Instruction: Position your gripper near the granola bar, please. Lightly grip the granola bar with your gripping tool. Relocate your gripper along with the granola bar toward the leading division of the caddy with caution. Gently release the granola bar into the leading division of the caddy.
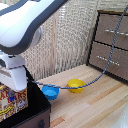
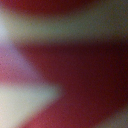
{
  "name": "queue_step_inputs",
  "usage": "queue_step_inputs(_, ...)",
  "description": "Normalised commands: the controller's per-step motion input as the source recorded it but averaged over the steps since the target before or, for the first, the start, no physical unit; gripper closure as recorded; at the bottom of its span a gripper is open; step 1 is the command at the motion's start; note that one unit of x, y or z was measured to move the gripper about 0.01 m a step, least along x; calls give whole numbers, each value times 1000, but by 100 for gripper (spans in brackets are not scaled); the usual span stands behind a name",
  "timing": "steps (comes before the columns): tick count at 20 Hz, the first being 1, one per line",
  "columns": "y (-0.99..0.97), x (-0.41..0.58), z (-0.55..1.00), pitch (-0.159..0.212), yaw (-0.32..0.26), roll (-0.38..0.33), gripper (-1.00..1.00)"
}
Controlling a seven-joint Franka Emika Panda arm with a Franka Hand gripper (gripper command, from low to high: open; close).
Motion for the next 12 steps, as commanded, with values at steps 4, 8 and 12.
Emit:
queue_step_inputs(4, -367, 91, -18, -45, 35, 50, 100)
queue_step_inputs(8, 37, -14, -134, 0, 0, 1, -100)
queue_step_inputs(12, 16, -11, -44, 23, -29, 0, -100)
